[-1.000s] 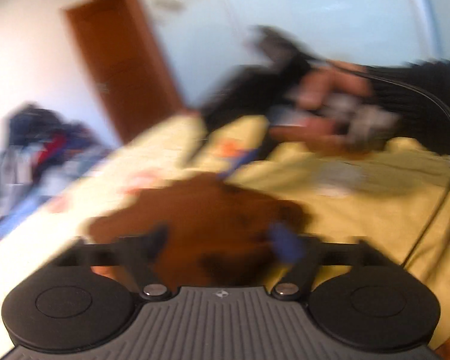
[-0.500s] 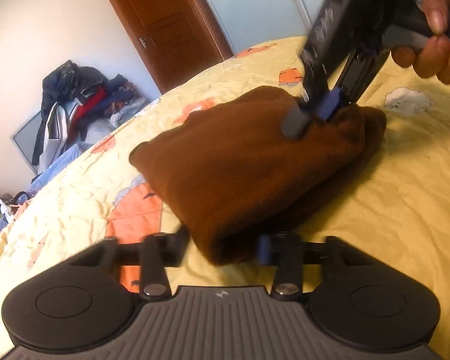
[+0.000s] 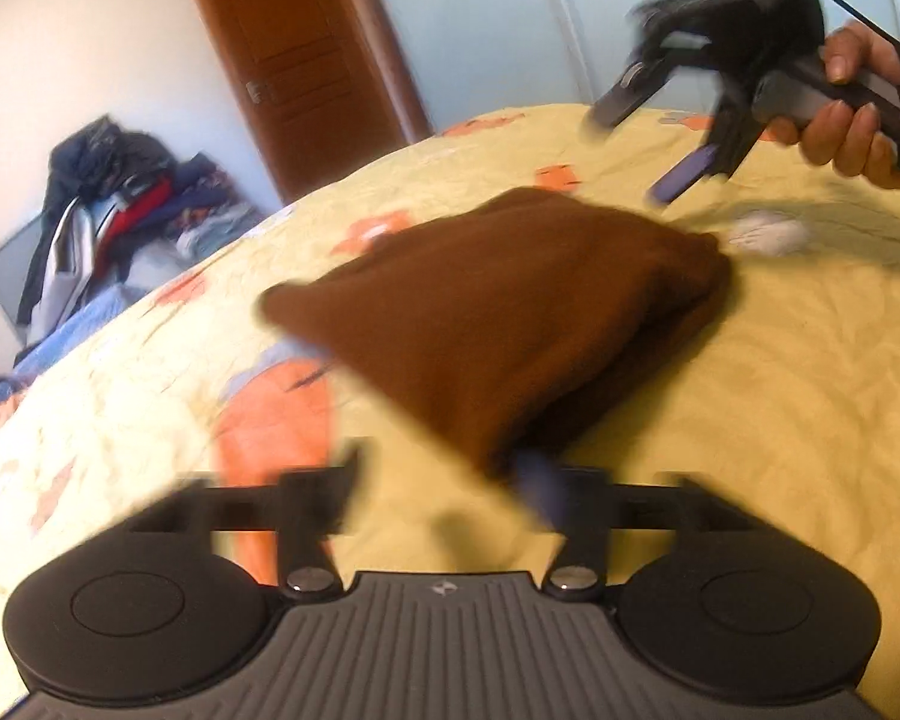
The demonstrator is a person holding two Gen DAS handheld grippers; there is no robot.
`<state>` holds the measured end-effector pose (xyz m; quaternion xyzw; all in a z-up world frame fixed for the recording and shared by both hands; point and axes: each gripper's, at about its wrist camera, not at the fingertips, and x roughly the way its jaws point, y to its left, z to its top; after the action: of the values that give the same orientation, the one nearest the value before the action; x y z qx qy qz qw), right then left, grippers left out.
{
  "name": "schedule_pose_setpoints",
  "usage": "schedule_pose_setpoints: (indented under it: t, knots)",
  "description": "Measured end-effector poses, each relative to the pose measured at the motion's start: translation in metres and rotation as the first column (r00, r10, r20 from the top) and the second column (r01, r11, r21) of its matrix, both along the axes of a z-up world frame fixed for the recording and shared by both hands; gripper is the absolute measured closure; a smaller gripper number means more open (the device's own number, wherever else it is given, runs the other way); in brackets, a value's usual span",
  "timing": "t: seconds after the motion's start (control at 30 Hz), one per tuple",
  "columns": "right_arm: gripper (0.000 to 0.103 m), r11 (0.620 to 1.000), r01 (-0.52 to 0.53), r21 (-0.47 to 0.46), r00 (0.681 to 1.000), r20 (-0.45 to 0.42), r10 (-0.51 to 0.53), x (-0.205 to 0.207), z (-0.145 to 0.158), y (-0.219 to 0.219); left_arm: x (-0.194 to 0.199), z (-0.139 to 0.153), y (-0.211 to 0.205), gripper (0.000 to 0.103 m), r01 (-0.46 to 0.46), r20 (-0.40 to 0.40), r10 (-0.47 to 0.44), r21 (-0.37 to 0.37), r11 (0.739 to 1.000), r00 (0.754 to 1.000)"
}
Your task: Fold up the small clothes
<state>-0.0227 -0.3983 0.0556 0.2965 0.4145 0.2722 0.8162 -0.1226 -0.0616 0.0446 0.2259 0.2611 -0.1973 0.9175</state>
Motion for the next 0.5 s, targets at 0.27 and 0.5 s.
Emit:
schedule_pose_setpoints:
  t: [0.27,0.5]
  knots:
    - [0.014,0.994,0.092,0.05,0.988,-0.129,-0.085,0.07,-0.031,-0.006,0.103,0.011,0.092,0.014,-0.355,-0.391,0.134,-0.575,0.737,0.911]
    - [0.041,0.995,0.063,0.083,0.993,-0.105,-0.054,0.107,-0.042,0.03,0.2,-0.023,0.042,0.031,-0.441,-0.568,0.014,-0.623,0.646,0.823]
